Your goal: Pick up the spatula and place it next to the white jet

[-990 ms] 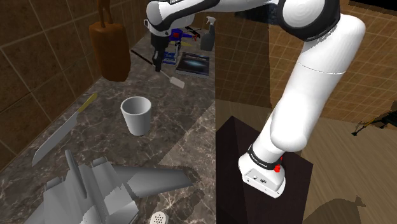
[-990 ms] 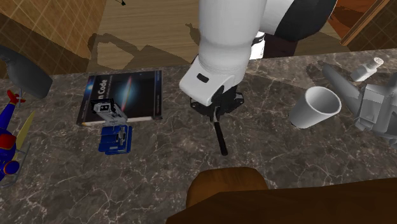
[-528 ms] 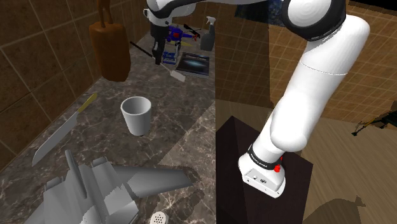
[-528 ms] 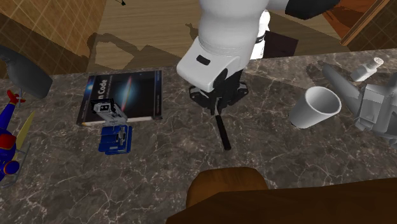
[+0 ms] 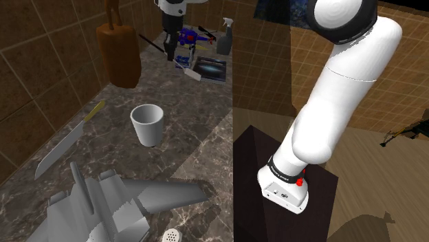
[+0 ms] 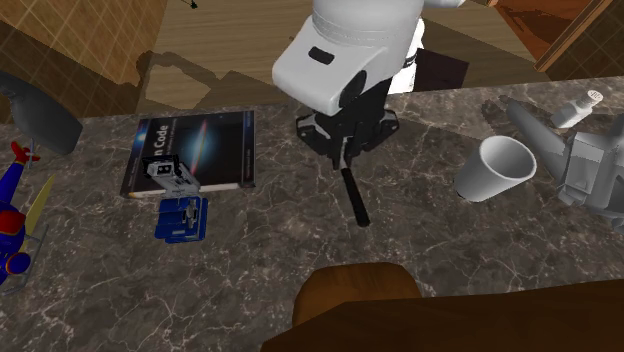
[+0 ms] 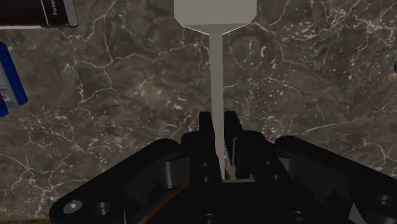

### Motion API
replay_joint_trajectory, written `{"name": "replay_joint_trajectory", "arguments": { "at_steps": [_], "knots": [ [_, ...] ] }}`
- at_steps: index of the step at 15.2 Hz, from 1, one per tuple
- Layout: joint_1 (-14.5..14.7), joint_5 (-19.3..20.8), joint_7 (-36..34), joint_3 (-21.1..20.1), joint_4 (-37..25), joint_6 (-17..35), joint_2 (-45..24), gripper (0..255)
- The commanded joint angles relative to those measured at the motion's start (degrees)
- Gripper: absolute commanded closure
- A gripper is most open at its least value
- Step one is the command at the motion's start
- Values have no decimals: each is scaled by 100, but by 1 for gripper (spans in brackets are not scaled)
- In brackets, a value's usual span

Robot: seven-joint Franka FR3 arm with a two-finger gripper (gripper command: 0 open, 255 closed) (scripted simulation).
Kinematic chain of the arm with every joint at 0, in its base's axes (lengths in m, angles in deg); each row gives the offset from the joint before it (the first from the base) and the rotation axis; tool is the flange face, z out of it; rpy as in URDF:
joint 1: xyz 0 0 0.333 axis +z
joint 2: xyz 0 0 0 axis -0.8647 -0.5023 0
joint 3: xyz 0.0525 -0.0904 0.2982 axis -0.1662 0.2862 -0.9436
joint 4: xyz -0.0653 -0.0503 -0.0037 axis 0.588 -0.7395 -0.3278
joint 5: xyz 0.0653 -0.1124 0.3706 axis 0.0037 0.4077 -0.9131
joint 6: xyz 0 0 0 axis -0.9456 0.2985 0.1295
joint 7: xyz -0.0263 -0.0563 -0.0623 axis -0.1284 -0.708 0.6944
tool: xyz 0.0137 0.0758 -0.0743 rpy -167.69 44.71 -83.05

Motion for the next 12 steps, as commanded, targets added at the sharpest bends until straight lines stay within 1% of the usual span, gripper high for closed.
{"name": "replay_joint_trajectory", "arguments": {
  "at_steps": [1,6,12],
  "knots": [
    [52,26,-97,-39,170,-14,185,255],
    [298,106,-601,-277,1198,175,1040,255],
    [572,88,-1238,-652,2183,261,1954,255]
  ]
}}
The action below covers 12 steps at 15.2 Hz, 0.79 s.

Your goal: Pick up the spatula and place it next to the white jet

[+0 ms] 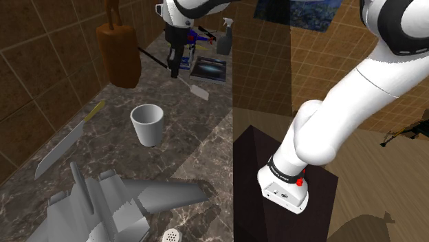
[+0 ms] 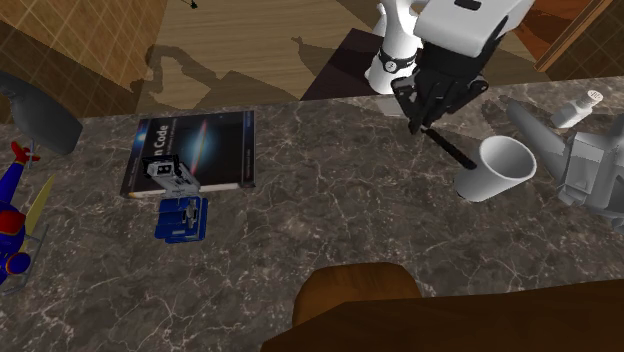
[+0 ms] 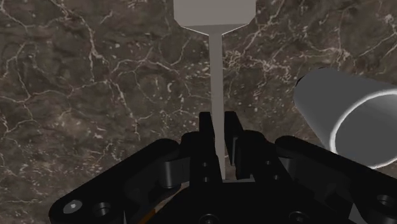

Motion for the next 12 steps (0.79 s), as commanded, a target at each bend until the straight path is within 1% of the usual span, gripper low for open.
{"name": "replay_joint_trajectory", "arguments": {
  "at_steps": [1,7,12],
  "knots": [
    [95,-25,-226,-140,257,-5,266,255],
    [401,-200,-895,-601,963,-51,1041,255],
    [692,-435,-1480,-1039,1373,-145,1575,255]
  ]
}}
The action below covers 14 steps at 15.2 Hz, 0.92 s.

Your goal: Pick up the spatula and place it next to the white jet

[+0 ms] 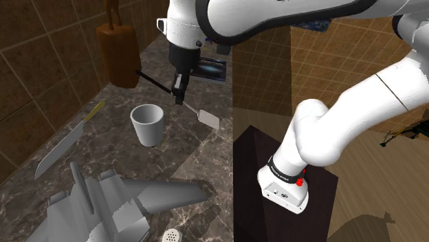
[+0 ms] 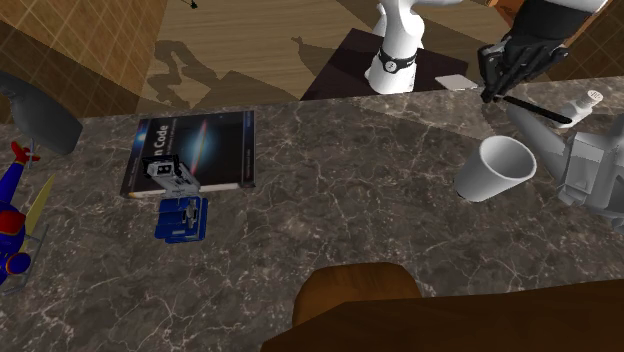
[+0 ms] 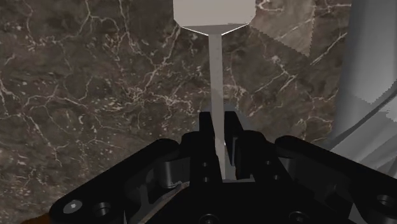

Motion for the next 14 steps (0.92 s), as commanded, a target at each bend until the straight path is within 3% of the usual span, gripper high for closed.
{"name": "replay_joint_trajectory", "arguments": {
  "at_steps": [1,7,14],
  "knots": [
    [129,-110,-262,-190,160,-42,216,255],
    [505,-454,-993,-757,390,-177,639,255],
    [526,-510,-988,-842,861,388,546,255]
  ]
}}
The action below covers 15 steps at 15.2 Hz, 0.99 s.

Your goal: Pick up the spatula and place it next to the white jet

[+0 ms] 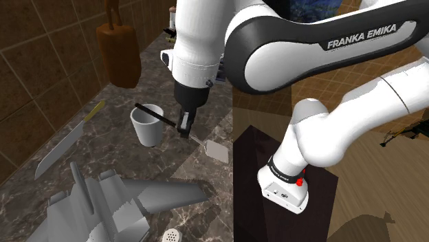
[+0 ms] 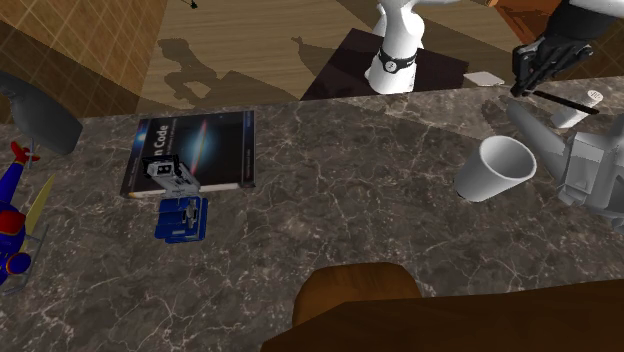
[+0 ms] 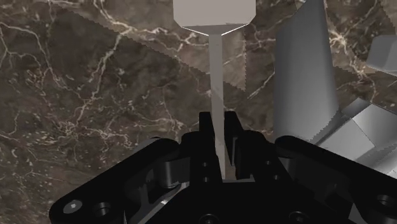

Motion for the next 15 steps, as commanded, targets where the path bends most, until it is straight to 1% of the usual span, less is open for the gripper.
{"name": "replay_joint_trajectory", "arguments": {
  "at_steps": [1,15],
  "knots": [
    [1,-11,1,-24,111,161,-47,255],
    [11,-96,-20,-230,882,1393,-511,255]
  ]
}}
